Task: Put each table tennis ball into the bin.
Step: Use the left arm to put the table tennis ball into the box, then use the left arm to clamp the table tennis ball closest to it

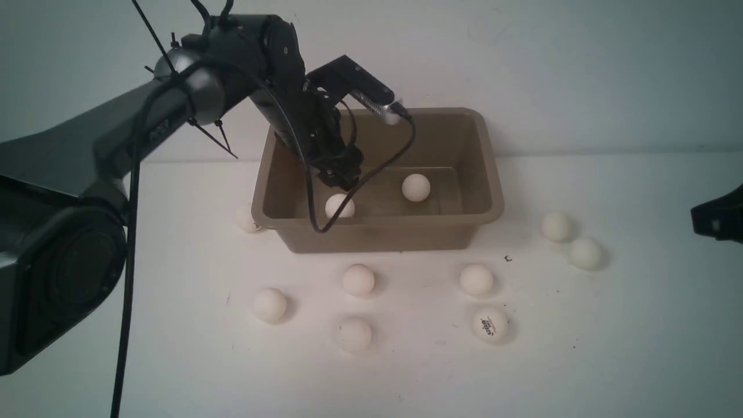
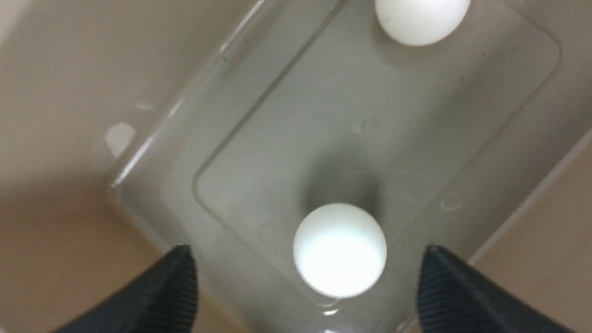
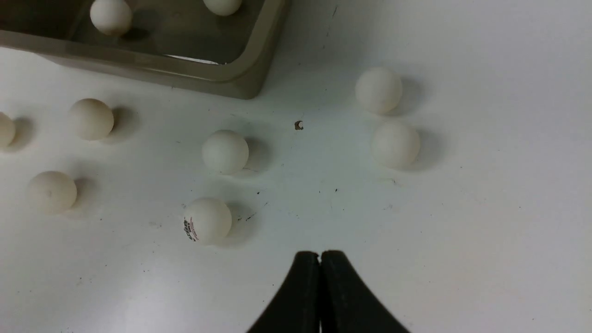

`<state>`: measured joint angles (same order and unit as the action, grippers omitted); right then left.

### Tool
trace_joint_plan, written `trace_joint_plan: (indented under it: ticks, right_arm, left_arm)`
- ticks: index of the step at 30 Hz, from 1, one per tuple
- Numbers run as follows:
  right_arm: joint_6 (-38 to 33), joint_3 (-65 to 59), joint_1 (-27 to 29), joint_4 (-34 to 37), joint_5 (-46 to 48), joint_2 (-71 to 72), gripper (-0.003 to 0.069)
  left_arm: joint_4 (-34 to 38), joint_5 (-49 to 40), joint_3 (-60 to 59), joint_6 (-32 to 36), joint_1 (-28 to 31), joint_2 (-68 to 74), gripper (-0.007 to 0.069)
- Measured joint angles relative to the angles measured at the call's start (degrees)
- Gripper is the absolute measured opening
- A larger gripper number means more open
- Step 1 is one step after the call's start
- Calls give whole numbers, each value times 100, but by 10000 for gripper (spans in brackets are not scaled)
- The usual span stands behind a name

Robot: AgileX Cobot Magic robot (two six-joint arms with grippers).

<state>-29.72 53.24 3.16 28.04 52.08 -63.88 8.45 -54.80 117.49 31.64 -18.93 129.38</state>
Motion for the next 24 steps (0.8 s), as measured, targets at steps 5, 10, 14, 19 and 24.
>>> trace_joint_plan:
  ticks: [5, 10, 14, 19, 24]
  right_arm:
    - [0, 0, 0, -78, 0, 0, -10]
    - [0, 0, 0, -97, 0, -38, -10]
    - [0, 0, 0, -97, -14, -174, -10]
    - [0, 0, 0, -97, -26, -297, -10]
    - [-38, 0, 0, -97, -30, -297, -10]
  left_arm:
    - [28, -621, 366, 525, 134, -156, 606]
    - [337, -1168, 484, 891, 869, -900, 551]
    - [1046, -1569, 503, 1677, 1853, -1297, 531]
    - [2086, -1570, 62, 3141, 2839, -1309, 531]
    - [2528, -1565, -406, 4142, 3109, -1261, 531]
